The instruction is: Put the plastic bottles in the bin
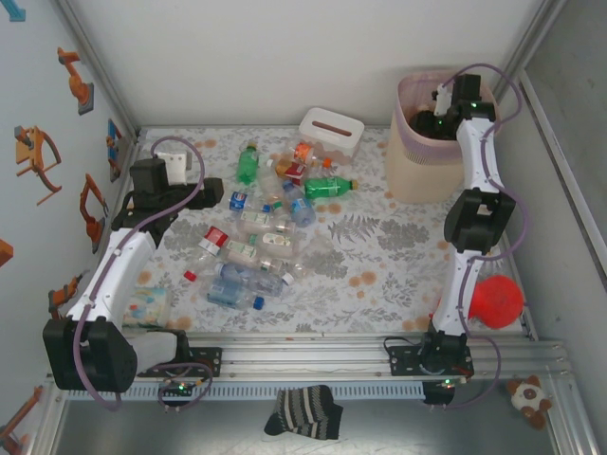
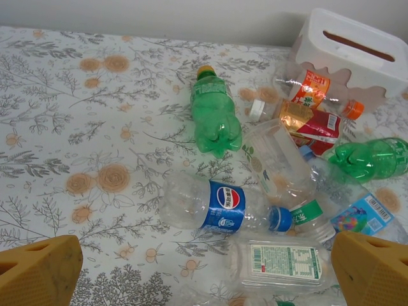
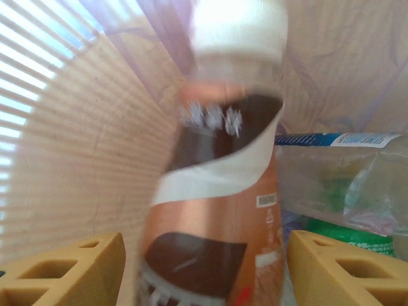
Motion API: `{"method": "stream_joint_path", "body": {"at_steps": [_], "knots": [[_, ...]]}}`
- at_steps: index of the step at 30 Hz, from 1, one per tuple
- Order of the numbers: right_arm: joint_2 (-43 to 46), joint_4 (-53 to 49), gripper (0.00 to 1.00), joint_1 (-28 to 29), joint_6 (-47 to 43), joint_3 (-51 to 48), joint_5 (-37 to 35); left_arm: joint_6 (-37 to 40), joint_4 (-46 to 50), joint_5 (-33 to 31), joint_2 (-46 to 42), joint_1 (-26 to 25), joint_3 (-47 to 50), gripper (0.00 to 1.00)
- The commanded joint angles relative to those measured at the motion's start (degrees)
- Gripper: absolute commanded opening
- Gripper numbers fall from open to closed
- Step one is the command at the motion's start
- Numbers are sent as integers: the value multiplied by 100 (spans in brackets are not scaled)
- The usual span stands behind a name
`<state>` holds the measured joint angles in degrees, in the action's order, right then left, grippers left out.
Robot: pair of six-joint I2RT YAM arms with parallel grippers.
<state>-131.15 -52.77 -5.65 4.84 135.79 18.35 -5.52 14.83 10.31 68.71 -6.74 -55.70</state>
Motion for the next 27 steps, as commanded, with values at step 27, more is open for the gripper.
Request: {"method": "stream_joint_path", "body": {"at_steps": [27], "knots": [[3036, 472, 70, 396, 424, -1253, -152, -781, 3024, -662, 268, -391, -1279, 98]]}}
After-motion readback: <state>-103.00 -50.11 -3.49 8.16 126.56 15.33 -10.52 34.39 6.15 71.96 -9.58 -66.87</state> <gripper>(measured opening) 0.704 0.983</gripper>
